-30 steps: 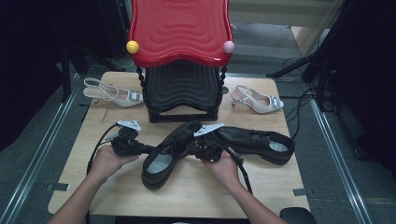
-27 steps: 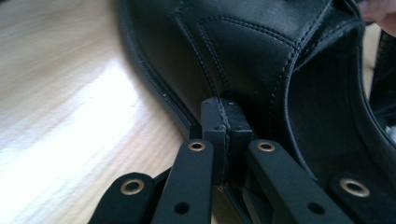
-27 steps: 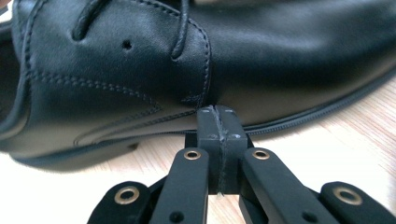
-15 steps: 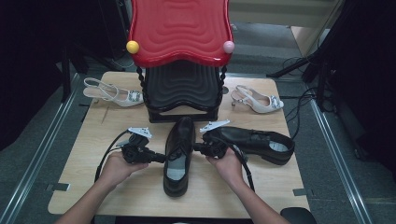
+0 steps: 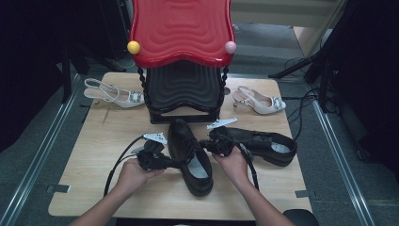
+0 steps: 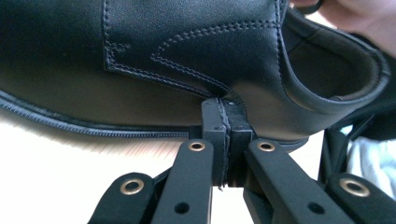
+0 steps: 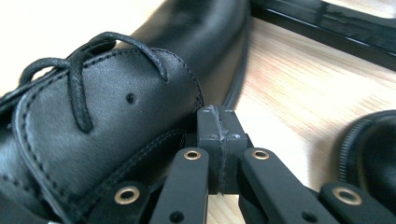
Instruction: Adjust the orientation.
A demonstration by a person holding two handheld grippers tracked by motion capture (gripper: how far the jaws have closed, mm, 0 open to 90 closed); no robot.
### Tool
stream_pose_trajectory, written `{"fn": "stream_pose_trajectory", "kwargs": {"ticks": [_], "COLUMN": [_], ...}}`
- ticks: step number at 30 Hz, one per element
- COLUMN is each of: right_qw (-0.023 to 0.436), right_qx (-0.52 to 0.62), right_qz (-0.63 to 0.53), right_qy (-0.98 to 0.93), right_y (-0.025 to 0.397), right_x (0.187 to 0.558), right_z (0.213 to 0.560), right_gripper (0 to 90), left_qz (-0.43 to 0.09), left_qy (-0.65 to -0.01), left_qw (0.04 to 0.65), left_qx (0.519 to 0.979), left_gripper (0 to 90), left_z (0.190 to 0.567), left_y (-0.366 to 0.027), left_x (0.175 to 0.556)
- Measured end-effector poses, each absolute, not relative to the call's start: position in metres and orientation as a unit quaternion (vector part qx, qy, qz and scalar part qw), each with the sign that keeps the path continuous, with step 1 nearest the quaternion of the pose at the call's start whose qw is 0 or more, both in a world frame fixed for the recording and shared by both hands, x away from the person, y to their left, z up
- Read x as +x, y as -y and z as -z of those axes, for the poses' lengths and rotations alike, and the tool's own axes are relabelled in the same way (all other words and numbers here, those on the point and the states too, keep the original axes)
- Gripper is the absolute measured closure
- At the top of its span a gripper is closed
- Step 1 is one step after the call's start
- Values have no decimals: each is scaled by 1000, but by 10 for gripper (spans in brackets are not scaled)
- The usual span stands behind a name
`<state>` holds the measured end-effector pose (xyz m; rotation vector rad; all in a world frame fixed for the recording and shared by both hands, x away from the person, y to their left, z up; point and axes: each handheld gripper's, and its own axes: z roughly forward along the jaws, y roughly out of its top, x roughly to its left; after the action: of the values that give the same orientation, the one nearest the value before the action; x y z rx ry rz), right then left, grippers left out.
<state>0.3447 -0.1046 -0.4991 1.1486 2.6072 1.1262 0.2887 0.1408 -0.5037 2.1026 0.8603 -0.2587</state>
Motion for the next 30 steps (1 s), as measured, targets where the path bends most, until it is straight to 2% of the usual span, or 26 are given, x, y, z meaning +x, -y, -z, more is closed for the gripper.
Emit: {"fn": "stream_pose_trajectory", "kwargs": {"ticks": [5, 14, 19, 22, 26, 30], "right_qw": [39, 53, 45, 45, 28, 26], "right_qx": [381, 368, 368, 368, 373, 372], "right_qz": [-367, -367, -376, -375, -390, -393], "right_qy": [-848, -853, -849, -849, -841, -841], "right_y": [108, 111, 117, 124, 136, 145], "right_x": [348, 348, 343, 340, 336, 330], "right_z": [498, 495, 487, 481, 472, 465], "right_gripper": [900, 900, 837, 781, 721, 690], "left_qz": [105, 91, 77, 51, 44, 37], "left_qy": [-331, -326, -330, -336, -334, -334], "left_qw": [406, 411, 437, 443, 445, 443], "left_qx": [846, 846, 833, 829, 830, 831], "left_gripper": [900, 895, 789, 782, 621, 530], "left_z": [508, 503, 489, 479, 472, 464], "left_y": [-126, -135, -155, -164, -170, -174], "left_x": [288, 285, 287, 287, 287, 288]}}
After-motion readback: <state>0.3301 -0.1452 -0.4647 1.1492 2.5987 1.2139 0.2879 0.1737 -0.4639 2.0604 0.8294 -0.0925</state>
